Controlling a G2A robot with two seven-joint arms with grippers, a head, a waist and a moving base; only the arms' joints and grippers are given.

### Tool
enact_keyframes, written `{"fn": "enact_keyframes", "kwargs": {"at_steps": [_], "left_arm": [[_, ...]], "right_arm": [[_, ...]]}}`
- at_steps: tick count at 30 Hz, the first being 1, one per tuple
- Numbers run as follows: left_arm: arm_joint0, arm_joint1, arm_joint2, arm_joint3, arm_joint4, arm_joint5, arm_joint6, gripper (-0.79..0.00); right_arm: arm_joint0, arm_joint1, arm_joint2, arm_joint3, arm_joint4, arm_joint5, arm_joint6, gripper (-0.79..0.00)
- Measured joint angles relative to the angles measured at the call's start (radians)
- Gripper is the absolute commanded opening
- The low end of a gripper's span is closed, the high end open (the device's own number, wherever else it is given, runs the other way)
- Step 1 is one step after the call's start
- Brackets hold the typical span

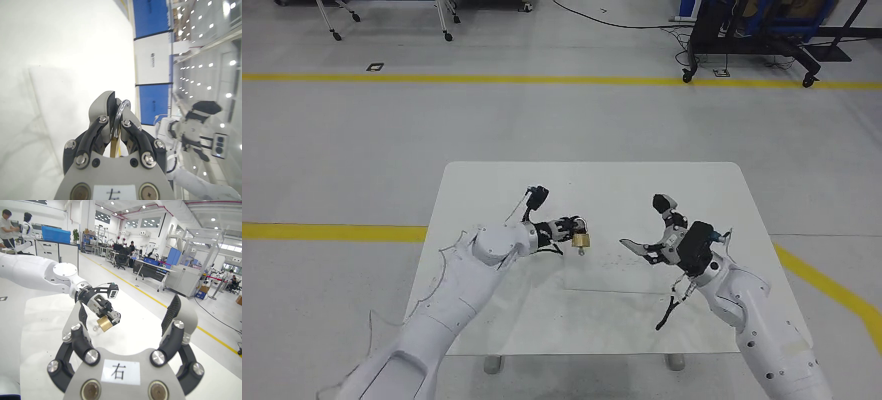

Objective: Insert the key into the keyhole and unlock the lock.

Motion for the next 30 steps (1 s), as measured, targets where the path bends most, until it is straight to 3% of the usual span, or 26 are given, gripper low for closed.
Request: {"fn": "enact_keyframes", "kwargs": {"at_steps": [3, 5, 7, 8, 9, 14, 19, 25, 30], "left_arm": [[-0.059, -0.030, 0.083, 0.055, 0.082, 0.075, 0.002, -0.785], [-0.082, -0.055, 0.137, 0.089, 0.135, 0.093, 0.041, -0.536], [-0.096, -0.076, 0.167, 0.118, 0.129, 0.098, 0.049, -0.409], [-0.105, -0.088, 0.181, 0.137, 0.121, 0.098, 0.050, -0.246], [-0.111, -0.096, 0.190, 0.152, 0.116, 0.097, 0.052, 0.000], [-0.137, -0.128, 0.217, 0.214, 0.137, 0.069, 0.116, 0.000], [-0.118, -0.130, 0.173, 0.204, 0.071, 0.022, 0.179, 0.000], [-0.052, -0.083, 0.071, 0.101, 0.065, -0.067, 0.234, 0.000], [0.081, 0.001, -0.065, -0.164, 0.250, -0.062, 0.322, 0.000]], "right_arm": [[0.000, 0.000, 0.001, 0.000, 0.000, -0.001, -0.001, 0.000], [0.000, 0.000, 0.001, 0.000, 0.000, -0.001, -0.001, 0.000], [0.000, 0.000, 0.001, 0.000, 0.000, -0.001, -0.001, 0.000], [0.000, 0.000, 0.001, 0.000, 0.000, -0.001, -0.001, 0.000], [0.000, 0.000, 0.001, 0.000, 0.000, -0.001, -0.001, 0.000], [0.000, 0.000, 0.001, 0.000, 0.000, -0.001, -0.001, 0.000], [0.000, 0.000, 0.001, 0.000, 0.000, -0.001, -0.001, 0.000], [0.000, -0.001, -0.003, -0.001, 0.007, -0.002, 0.002, 0.000], [0.014, -0.004, -0.002, 0.023, 0.055, 0.006, 0.002, 0.000]]}}
